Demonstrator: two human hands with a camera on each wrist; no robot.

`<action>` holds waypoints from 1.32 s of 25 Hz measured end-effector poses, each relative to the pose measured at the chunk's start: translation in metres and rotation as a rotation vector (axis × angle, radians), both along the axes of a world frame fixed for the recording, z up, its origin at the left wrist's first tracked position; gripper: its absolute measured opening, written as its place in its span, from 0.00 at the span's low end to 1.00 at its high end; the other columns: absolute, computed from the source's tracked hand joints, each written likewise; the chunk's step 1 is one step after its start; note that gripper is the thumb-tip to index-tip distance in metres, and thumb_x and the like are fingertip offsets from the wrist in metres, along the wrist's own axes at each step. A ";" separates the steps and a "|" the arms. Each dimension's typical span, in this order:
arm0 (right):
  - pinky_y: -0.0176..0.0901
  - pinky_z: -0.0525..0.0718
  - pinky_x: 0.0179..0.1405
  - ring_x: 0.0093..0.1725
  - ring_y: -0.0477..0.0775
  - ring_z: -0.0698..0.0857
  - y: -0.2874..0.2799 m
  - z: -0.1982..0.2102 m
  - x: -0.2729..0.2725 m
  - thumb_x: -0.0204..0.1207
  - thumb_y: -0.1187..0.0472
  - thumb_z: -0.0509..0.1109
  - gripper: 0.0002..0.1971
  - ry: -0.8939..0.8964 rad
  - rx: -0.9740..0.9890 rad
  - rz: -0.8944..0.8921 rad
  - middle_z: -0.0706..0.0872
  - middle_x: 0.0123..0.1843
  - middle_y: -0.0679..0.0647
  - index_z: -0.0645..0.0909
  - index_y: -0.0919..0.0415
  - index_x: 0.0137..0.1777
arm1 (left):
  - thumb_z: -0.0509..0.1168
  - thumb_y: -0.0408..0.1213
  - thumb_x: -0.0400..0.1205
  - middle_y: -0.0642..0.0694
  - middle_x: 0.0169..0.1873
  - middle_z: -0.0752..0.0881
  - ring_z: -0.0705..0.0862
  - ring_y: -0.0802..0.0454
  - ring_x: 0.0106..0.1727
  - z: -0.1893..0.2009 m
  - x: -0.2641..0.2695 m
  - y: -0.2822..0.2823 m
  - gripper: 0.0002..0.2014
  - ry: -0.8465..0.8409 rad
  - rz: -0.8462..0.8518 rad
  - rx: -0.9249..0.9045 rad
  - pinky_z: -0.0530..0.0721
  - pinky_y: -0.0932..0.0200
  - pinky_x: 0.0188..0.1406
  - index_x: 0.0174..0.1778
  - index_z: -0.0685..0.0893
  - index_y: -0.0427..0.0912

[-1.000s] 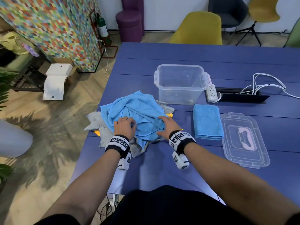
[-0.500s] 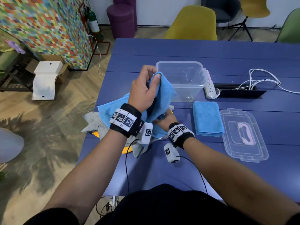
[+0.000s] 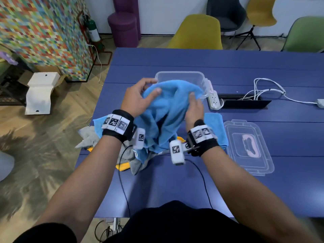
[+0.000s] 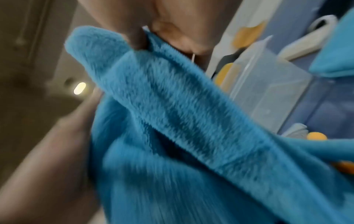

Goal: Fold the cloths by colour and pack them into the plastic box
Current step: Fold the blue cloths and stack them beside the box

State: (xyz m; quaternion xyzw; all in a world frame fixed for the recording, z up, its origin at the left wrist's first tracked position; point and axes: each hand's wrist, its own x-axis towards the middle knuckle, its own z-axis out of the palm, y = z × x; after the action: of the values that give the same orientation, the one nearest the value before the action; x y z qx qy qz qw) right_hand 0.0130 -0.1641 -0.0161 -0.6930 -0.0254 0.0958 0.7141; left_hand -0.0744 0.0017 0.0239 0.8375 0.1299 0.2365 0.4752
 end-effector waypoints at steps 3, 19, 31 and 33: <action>0.60 0.78 0.70 0.57 0.58 0.84 -0.037 0.015 0.038 0.81 0.46 0.63 0.14 0.076 0.095 -0.077 0.87 0.51 0.52 0.83 0.54 0.45 | 0.78 0.63 0.64 0.51 0.48 0.88 0.85 0.49 0.51 -0.019 -0.007 0.006 0.29 0.565 -0.149 0.449 0.82 0.55 0.53 0.57 0.86 0.53; 0.57 0.89 0.51 0.46 0.60 0.90 -0.128 -0.008 0.070 0.52 0.57 0.85 0.21 0.059 -0.062 -0.031 0.91 0.45 0.56 0.86 0.59 0.46 | 0.64 0.32 0.85 0.39 0.54 0.87 0.87 0.47 0.52 -0.042 0.020 -0.027 0.07 -0.254 0.103 -1.066 0.85 0.52 0.57 0.58 0.81 0.42; 0.41 0.81 0.39 0.50 0.58 0.87 -0.212 -0.157 -0.013 0.59 0.52 0.80 0.23 0.505 -1.045 0.684 0.88 0.51 0.59 0.86 0.64 0.52 | 0.62 0.56 0.79 0.43 0.67 0.83 0.80 0.46 0.68 -0.207 -0.074 -0.108 0.25 1.197 -0.500 0.125 0.74 0.58 0.67 0.69 0.81 0.47; 0.39 0.77 0.33 0.44 0.54 0.84 -0.220 -0.148 -0.013 0.60 0.48 0.79 0.25 0.494 -1.201 0.731 0.85 0.50 0.57 0.83 0.61 0.54 | 0.63 0.57 0.71 0.44 0.58 0.85 0.82 0.45 0.60 -0.201 -0.080 -0.108 0.25 1.342 -0.546 0.184 0.78 0.56 0.55 0.58 0.86 0.46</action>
State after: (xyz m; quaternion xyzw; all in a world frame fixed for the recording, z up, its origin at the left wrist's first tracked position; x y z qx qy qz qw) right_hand -0.0002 -0.3837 -0.1639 -0.8696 -0.0362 0.4777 0.1199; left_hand -0.1543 -0.1066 -0.1771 0.8413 0.1593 -0.4445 0.2631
